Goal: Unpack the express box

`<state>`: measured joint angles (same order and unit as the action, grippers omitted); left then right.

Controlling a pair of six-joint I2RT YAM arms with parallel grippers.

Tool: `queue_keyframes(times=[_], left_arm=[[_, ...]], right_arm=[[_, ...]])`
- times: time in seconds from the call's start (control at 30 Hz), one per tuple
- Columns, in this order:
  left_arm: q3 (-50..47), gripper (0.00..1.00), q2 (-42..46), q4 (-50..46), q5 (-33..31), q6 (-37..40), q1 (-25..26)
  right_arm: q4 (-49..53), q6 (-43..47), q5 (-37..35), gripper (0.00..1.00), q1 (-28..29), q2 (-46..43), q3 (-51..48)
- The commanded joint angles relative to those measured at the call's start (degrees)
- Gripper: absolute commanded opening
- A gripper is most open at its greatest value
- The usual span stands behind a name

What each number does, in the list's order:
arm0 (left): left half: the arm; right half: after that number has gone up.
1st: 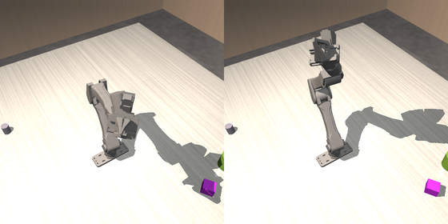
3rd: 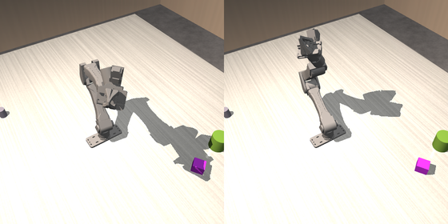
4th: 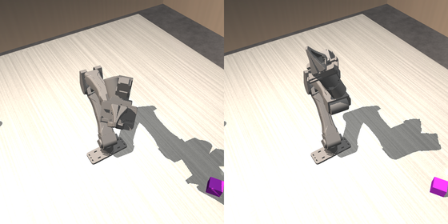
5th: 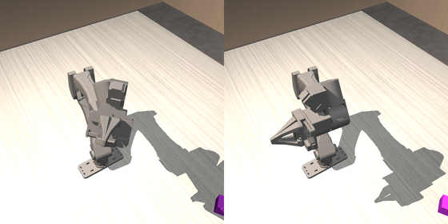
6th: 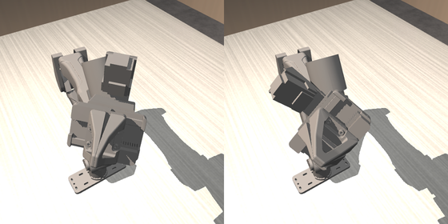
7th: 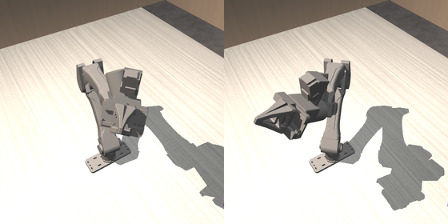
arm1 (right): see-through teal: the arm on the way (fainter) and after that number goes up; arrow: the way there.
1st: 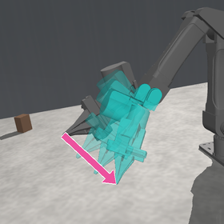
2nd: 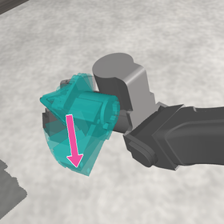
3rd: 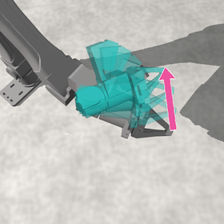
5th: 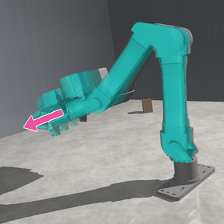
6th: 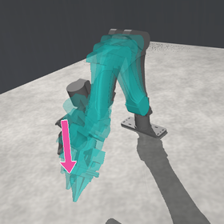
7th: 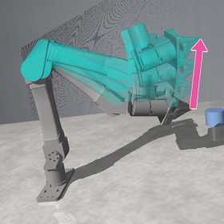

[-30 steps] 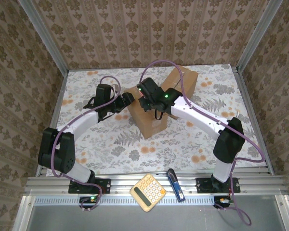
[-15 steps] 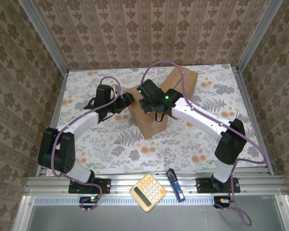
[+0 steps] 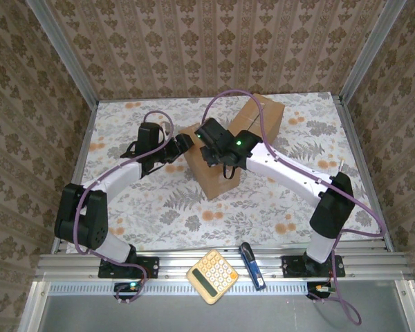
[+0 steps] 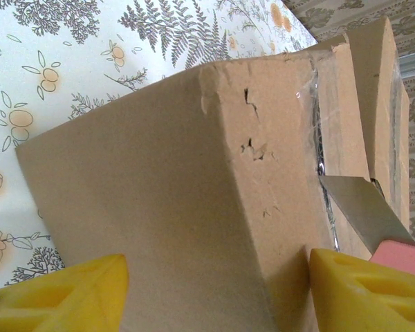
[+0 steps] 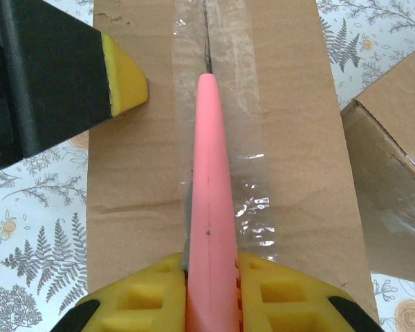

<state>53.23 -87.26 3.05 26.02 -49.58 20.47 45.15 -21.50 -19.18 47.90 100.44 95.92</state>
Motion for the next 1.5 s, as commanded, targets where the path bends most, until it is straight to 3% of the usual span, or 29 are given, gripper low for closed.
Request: queue_keyframes(times=[0.0,0.63,1.47], left_arm=[[-2.0,0.68,0.1,-3.8,-0.8,-0.3,-0.5],[-2.4,0.67,0.3,-3.5,-0.8,-0.6,-0.8],[-2.9,0.68,0.4,-3.1,-0.8,-0.6,-0.8]], right_arm=[[7.5,-1.4,-1.3,0.0,0.7,-1.4,-1.7],[9.9,-2.8,-1.8,0.0,2.0,-4.3,-3.9],[23.4,-10.2,-0.8,0.0,5.8,-7.0,-2.8]])
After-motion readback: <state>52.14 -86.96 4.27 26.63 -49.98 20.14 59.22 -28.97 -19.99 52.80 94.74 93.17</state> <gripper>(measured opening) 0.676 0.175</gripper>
